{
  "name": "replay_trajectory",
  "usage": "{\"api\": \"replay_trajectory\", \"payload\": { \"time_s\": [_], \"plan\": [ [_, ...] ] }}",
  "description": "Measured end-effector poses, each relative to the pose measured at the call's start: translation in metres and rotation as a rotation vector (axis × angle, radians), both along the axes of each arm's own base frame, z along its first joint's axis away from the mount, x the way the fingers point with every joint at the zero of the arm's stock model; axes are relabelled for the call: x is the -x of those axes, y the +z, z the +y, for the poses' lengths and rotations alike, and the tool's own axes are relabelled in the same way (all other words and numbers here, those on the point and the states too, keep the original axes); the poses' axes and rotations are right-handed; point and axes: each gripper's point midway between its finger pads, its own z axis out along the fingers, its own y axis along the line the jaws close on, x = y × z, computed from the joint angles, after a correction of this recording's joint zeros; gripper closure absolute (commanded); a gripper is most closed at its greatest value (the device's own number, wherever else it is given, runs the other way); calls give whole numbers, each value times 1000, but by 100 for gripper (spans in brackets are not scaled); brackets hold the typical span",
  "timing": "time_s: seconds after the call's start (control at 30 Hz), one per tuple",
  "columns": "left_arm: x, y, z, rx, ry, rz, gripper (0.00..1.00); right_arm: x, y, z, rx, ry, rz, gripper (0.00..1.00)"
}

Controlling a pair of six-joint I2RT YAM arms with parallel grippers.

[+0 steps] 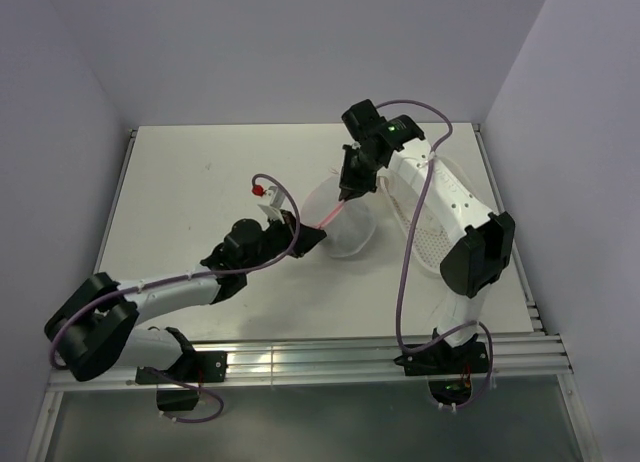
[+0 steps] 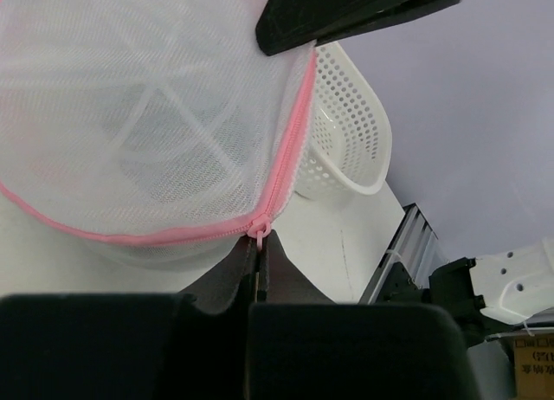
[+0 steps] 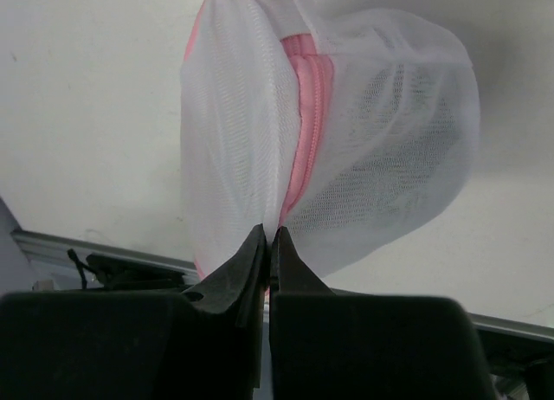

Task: Place the bra in the laundry bag and zip it closed

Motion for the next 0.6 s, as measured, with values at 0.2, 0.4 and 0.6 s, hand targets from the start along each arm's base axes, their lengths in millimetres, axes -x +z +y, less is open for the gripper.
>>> {"api": "replay_trajectory", "payload": {
  "time_s": [0.2,0.4,0.6],
  "plan": [
    [7,39,18,-11,51,-47,100,-12,21,31,-106,64,4,100],
    [14,40,8,-78,25,-41,100,-14,29,41,-156,116,-15,86],
    [20,-16,-8,-187,-41,60,100,-35,-4,26,-82,62,-43,50]
  ]
}}
